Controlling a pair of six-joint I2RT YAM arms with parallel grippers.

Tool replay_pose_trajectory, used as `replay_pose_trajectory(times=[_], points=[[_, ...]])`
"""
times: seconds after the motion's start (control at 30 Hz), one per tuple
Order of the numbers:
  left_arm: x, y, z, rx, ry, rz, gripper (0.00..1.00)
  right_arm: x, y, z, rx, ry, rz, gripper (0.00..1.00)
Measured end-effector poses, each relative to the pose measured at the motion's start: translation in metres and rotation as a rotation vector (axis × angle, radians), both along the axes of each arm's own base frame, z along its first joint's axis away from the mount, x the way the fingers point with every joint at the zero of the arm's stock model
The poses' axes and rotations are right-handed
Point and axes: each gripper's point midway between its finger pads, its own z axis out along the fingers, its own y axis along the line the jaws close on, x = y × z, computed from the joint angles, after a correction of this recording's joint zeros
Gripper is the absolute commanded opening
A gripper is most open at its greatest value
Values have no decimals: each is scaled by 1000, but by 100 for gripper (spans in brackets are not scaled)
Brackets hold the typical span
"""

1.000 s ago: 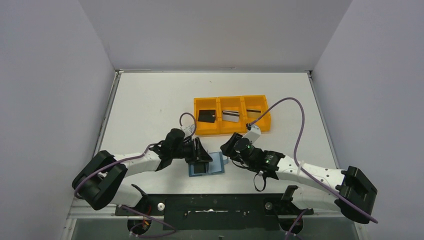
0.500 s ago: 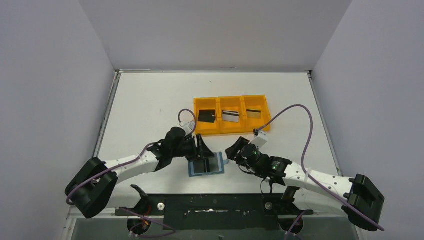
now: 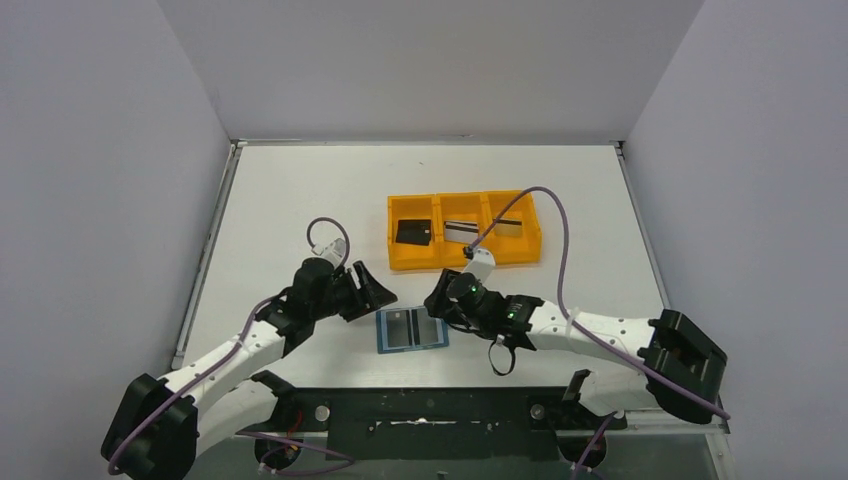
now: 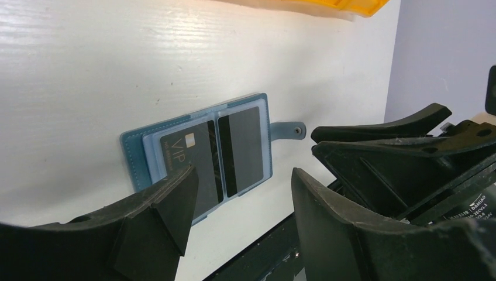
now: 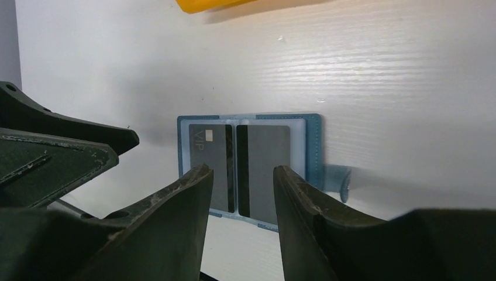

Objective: Take the credit cards out of the card holder

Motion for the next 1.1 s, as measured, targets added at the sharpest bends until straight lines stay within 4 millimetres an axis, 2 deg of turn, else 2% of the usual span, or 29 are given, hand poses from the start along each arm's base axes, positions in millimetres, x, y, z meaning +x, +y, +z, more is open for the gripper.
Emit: replay_pose_trajectory(times=[0.13, 0.27, 0.43, 0.53, 0.7, 0.83, 1.0, 1.1], points=[[-2, 5, -1, 3, 6, 11, 63, 0, 20, -5, -45, 22, 48, 43], [-1, 8, 1, 2, 1, 23, 63, 0, 25, -21, -136, 76, 63, 39], [0, 9, 6, -7, -14, 29, 63, -8, 16, -52, -263, 157, 61, 37], [-1, 9, 7, -12, -14, 23, 63, -15, 6, -70, -327, 201, 55, 31], [-3, 2, 7, -33, -6, -10, 60, -14, 5, -71, -334, 208, 39, 19], [-6, -3, -6, -22, 38, -37, 56, -14, 0, -73, -325, 205, 24, 10], [-19, -15, -32, 32, 121, -100, 50, -14, -3, -74, -268, 213, 15, 7], [-26, -24, -48, 78, 170, -143, 49, -14, -3, -75, -232, 229, 14, 6]])
